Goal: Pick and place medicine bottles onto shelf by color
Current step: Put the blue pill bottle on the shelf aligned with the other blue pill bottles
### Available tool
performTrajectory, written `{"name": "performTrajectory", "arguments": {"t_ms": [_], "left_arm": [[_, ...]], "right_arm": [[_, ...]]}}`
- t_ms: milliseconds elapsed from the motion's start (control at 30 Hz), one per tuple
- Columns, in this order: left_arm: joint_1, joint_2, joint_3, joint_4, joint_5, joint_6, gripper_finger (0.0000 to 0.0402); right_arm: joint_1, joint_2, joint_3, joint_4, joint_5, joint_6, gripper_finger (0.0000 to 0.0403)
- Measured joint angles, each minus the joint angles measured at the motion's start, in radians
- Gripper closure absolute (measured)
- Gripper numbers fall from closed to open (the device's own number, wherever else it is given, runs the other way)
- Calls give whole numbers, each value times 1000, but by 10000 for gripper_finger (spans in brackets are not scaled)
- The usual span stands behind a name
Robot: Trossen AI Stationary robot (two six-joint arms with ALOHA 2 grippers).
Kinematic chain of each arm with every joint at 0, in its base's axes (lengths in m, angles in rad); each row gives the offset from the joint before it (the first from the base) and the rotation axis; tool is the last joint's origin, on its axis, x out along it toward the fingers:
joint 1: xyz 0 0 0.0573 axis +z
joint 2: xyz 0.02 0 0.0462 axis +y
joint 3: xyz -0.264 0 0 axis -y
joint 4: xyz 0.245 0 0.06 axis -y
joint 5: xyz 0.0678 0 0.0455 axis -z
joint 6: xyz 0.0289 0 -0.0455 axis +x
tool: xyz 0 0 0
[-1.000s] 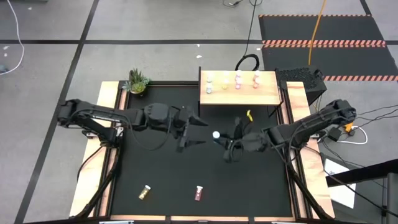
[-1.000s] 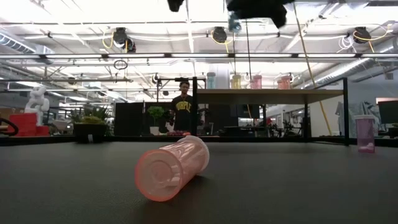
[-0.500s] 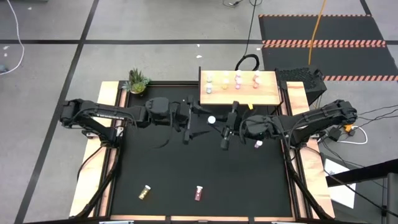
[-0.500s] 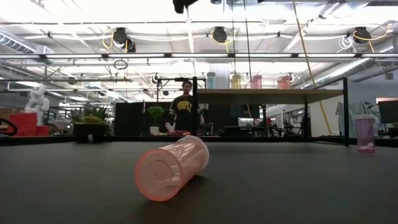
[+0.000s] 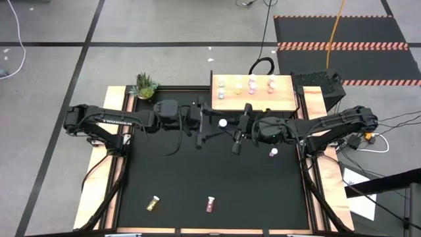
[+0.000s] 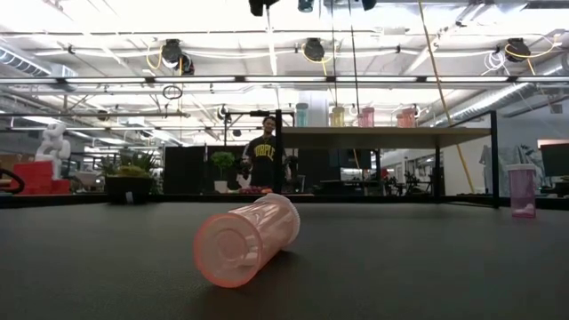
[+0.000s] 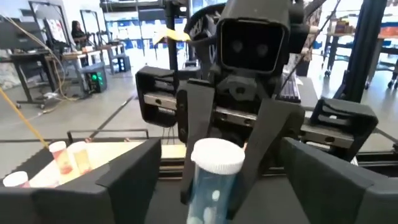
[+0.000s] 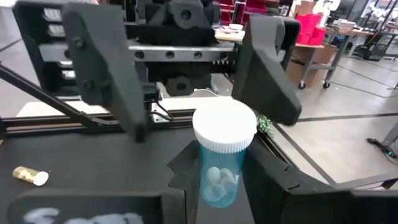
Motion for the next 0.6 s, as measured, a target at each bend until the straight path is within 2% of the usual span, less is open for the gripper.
{"name": "performTrajectory", "arguments": {"t_ms": [167,300,433,600], "left_arm": [[3,-1,0,-14,0,5,143],[5,-1,0,-22,1,2,180],[5,-1,0,-36,1,4,191],[5,-1,0,-36,-15,12,182]], "right_arm": [[0,1,0,0,0,13,309],[0,1,0,-1,-1,13,309],[-3,1,0,-7,-33,33,309],[-7,1,-1,-11,-52,36,309]]}}
